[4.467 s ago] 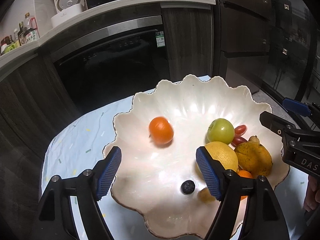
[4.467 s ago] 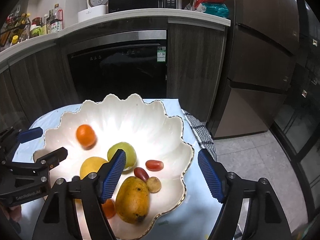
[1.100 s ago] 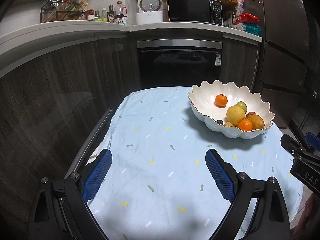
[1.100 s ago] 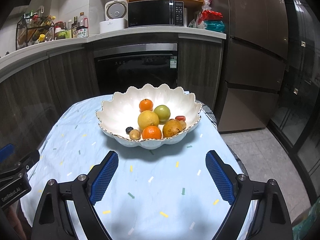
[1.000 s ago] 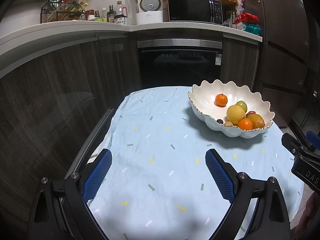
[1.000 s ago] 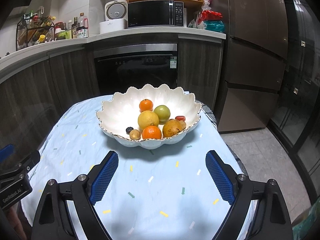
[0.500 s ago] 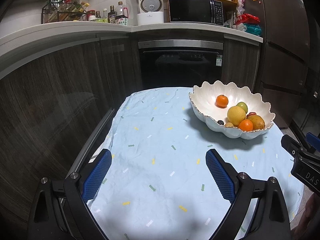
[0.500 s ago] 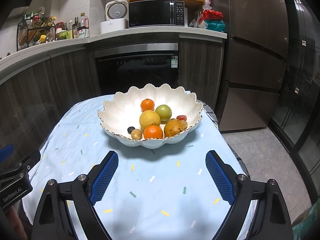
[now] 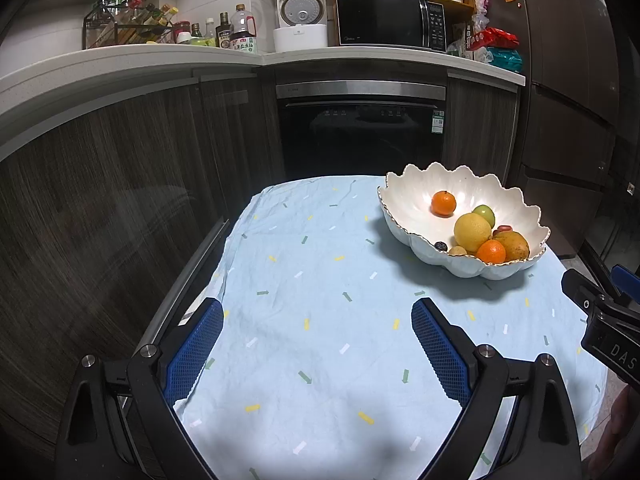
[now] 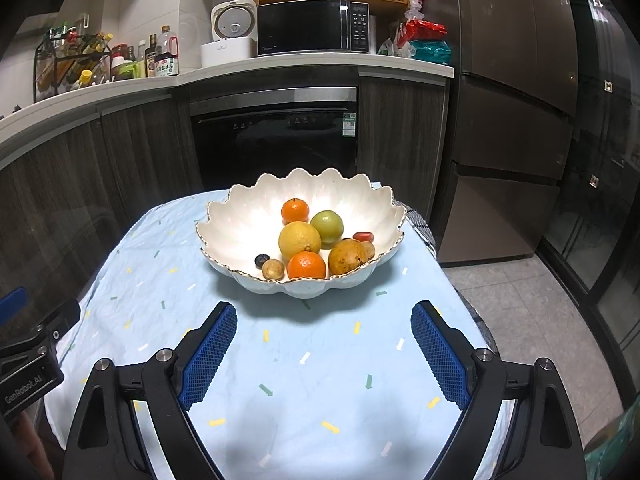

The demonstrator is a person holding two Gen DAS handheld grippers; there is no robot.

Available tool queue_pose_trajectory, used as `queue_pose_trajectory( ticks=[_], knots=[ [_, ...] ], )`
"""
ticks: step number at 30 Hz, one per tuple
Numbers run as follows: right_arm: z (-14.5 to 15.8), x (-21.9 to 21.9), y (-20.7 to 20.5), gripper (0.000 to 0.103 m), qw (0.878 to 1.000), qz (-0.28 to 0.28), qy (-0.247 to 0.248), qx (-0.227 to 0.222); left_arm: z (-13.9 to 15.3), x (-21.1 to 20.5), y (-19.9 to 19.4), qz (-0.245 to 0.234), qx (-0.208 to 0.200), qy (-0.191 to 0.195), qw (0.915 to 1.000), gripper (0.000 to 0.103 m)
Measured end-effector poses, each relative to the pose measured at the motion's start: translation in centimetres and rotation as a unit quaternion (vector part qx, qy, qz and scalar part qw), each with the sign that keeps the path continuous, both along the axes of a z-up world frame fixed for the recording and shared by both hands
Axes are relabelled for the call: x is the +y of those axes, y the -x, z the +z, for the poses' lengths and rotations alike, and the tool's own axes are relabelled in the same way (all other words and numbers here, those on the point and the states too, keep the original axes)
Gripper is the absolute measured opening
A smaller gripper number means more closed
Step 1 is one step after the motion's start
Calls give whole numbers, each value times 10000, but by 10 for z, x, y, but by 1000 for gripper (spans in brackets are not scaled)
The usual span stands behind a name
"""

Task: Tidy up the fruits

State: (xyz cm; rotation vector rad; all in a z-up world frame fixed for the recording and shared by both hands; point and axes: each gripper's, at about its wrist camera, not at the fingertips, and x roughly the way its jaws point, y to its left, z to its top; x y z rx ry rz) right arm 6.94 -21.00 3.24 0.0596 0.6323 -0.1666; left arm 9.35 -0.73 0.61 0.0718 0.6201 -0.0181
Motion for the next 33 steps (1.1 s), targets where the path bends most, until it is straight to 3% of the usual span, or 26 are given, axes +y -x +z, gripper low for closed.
queue_pose_trajectory(
  ticks=[33],
  knots=[
    [1, 0, -1, 90, 10000, 9, -4, -10, 1, 2, 2, 34, 11, 2, 10000, 100]
  ],
)
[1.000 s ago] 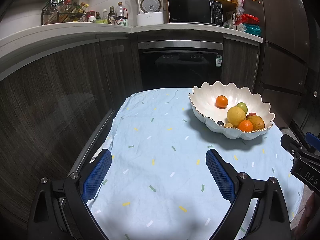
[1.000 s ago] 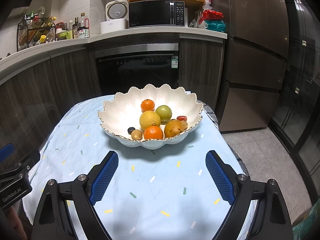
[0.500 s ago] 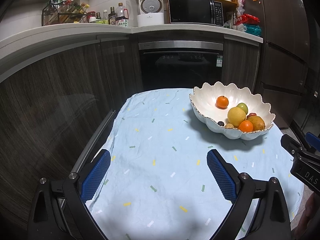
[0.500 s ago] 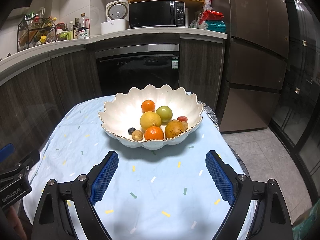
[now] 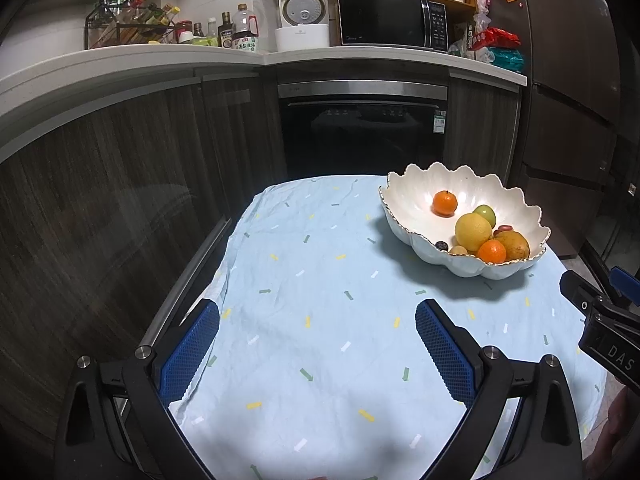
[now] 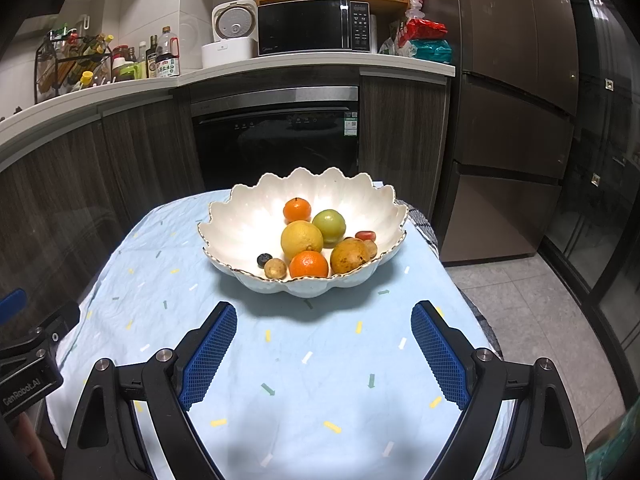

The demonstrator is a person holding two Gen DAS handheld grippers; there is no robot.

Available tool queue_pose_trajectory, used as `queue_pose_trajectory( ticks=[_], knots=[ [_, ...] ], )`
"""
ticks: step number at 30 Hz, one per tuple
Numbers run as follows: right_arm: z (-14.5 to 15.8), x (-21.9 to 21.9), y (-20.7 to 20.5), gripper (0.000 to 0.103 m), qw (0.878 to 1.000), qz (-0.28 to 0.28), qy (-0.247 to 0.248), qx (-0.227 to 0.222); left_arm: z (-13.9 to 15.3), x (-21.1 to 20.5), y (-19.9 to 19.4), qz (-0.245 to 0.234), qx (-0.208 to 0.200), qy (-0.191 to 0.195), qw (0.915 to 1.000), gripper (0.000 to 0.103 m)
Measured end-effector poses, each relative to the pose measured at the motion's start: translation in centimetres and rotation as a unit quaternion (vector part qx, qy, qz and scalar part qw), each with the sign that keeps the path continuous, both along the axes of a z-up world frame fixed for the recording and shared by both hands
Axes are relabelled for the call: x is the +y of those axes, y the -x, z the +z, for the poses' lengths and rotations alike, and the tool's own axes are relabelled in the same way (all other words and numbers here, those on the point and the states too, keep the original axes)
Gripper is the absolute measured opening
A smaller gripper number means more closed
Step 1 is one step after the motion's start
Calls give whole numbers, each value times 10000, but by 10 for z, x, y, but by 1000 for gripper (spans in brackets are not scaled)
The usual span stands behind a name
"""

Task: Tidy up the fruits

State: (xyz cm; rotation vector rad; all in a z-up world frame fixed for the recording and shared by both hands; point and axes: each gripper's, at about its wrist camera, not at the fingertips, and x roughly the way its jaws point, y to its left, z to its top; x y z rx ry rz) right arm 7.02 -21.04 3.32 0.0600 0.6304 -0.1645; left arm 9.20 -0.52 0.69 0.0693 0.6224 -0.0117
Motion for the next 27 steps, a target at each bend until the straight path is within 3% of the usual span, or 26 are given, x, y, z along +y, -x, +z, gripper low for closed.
queue_pose_trajectory(
  ticks=[27],
  knots=[
    [-1, 1, 0, 90, 10000, -1, -24, 17, -1, 0, 2, 0, 4, -1, 10000, 100]
  ],
)
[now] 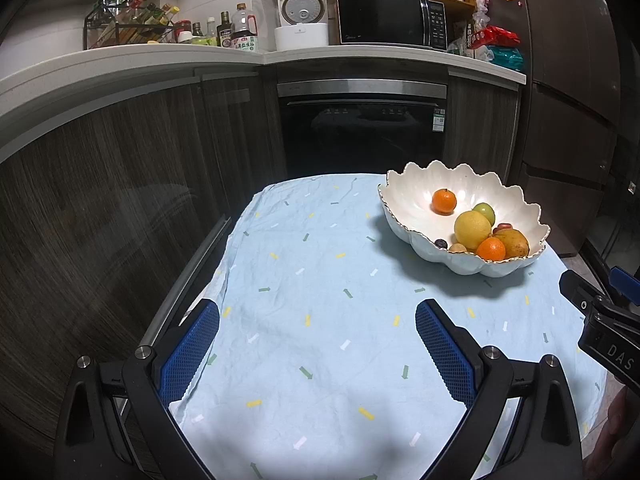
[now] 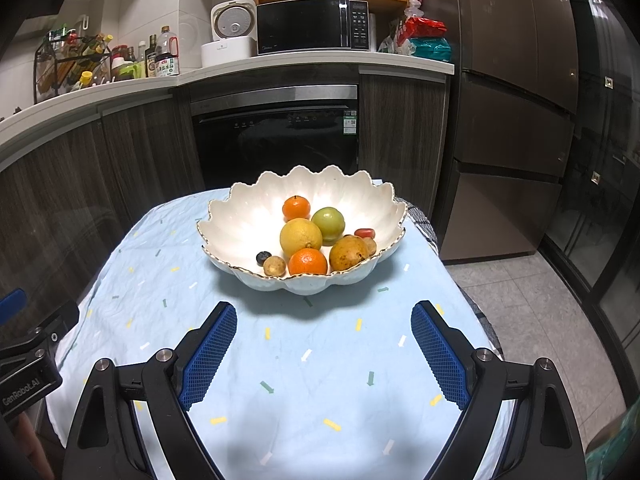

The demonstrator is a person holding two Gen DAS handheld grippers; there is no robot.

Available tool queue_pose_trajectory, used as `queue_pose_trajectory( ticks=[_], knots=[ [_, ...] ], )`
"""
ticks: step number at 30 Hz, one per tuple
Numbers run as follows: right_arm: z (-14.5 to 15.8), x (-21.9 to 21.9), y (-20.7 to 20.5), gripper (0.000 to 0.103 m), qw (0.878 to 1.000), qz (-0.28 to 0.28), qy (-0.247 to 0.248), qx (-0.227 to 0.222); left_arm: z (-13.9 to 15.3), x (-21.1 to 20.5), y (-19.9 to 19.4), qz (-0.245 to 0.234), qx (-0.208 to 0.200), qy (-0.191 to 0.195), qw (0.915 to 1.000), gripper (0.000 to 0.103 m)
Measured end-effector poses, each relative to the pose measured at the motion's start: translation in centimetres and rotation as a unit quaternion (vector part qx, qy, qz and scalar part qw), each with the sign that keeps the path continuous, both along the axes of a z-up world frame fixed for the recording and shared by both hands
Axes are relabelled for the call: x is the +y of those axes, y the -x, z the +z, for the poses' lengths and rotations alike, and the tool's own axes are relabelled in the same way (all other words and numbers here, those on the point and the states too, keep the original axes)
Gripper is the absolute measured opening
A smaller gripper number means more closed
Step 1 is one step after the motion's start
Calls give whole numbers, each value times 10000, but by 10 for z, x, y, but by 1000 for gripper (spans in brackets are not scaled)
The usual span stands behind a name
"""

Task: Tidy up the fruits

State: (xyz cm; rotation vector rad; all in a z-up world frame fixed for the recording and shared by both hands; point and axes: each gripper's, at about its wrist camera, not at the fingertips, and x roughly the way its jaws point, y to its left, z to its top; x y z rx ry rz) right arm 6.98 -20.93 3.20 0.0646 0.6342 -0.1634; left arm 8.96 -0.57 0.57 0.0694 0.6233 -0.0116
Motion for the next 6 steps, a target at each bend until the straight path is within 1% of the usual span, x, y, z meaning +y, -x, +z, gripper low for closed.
queue_pose_trajectory(
  ticks=[6],
  knots=[
    [-1, 0, 1, 90, 10000, -2, -10, 6, -1, -1, 1, -12, 1, -21, 10000, 100]
  ],
)
